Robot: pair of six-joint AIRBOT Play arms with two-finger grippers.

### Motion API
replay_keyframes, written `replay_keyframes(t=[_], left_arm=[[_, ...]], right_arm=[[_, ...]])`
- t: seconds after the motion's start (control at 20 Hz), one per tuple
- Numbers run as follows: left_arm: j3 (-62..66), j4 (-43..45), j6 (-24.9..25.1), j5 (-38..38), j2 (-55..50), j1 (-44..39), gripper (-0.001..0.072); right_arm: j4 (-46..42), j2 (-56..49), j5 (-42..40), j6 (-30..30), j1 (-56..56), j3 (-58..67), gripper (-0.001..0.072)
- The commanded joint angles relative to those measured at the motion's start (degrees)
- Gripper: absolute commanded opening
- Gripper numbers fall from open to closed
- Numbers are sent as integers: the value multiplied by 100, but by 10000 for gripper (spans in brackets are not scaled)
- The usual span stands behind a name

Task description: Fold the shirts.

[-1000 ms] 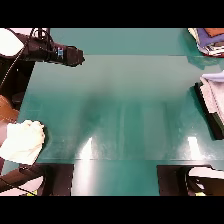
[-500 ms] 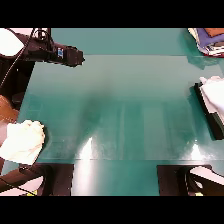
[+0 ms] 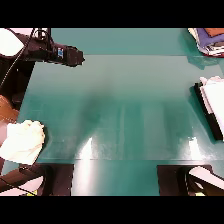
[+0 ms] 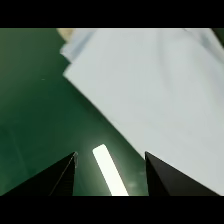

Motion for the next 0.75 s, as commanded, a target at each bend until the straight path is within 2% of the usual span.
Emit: replay_keyframes(t=[0.0, 0.1, 0.3, 0.35, 0.7], left_arm=[[2, -11, -22, -31, -2, -4, 24], [2, -22, -22, 42, -2, -4, 24], [2, -26, -22, 168, -2, -4, 24], [2, -26, -22, 170, 0, -4, 24], [2, -26, -22, 168, 0, -4, 24]], right_arm=[[398, 11, -400, 13, 1399, 422, 498], [380, 11, -654, 9, 2343, 544, 475], [345, 11, -1126, -243, 3792, 546, 47], [345, 11, -1196, -341, 4026, 546, 18], [356, 11, -1180, -372, 4496, 544, 18]])
